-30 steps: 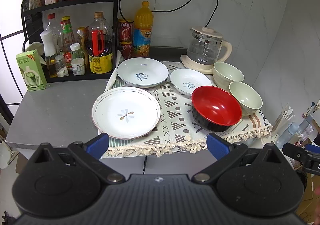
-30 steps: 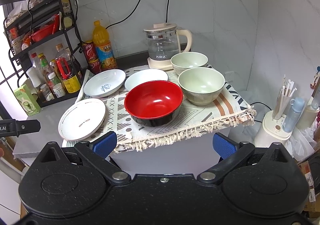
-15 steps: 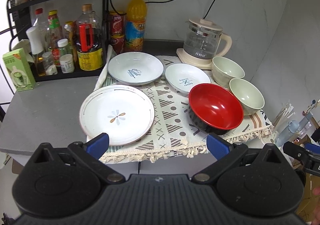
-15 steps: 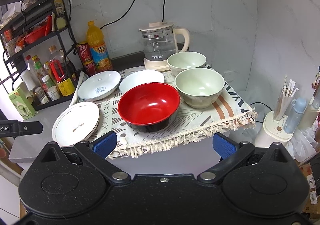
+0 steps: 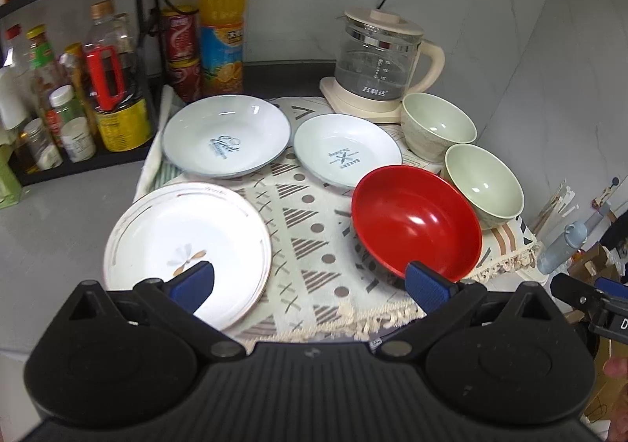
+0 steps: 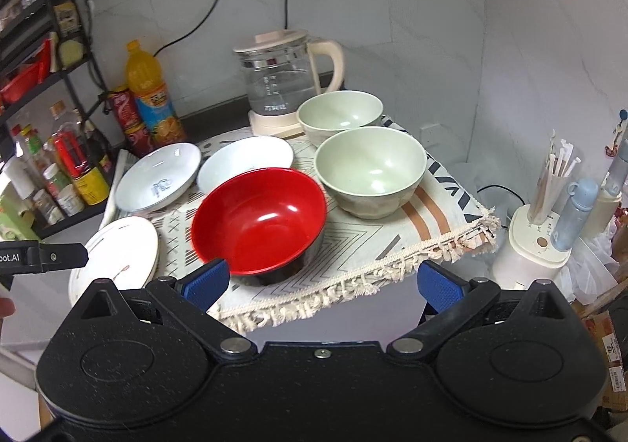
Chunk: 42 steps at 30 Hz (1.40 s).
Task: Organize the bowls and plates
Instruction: 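Move both grippers toward the rim of the large pale green bowl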
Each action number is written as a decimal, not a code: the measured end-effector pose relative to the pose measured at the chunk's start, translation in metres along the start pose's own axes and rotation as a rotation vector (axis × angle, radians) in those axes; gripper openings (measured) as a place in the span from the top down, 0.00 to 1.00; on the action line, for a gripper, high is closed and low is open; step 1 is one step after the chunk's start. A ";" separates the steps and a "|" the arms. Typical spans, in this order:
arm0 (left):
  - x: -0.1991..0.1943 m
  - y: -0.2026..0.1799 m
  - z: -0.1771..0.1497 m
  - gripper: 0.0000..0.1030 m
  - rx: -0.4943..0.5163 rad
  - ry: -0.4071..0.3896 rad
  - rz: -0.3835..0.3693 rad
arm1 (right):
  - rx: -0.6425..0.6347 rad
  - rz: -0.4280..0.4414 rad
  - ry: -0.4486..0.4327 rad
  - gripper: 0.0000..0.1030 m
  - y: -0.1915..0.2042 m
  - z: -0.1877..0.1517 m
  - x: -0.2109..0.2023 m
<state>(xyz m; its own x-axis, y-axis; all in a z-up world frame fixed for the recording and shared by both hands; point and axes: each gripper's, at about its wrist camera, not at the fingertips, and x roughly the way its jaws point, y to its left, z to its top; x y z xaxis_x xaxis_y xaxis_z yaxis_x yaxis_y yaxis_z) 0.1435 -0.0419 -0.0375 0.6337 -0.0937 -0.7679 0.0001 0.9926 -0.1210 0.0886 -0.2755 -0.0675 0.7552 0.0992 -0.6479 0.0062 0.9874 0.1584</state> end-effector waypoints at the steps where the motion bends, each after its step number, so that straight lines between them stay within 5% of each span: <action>1: 0.005 -0.001 0.004 0.01 0.008 0.001 -0.007 | 0.006 -0.006 0.002 0.00 -0.001 0.002 0.004; 22: 0.124 -0.039 0.085 0.03 0.169 0.102 -0.148 | 0.208 -0.180 0.089 0.11 -0.016 0.039 0.094; 36: 0.181 -0.096 0.108 0.08 0.316 0.146 -0.274 | 0.353 -0.230 0.114 0.33 -0.038 0.045 0.132; 42: 0.203 -0.117 0.113 0.18 0.341 0.162 -0.323 | 0.420 -0.232 0.105 0.45 -0.048 0.045 0.143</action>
<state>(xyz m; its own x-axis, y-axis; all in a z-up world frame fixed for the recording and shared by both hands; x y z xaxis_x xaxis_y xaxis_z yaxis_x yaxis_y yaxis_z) 0.3592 -0.1680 -0.1081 0.4309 -0.3845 -0.8163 0.4468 0.8769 -0.1772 0.2260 -0.3144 -0.1341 0.6323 -0.0839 -0.7701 0.4465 0.8518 0.2739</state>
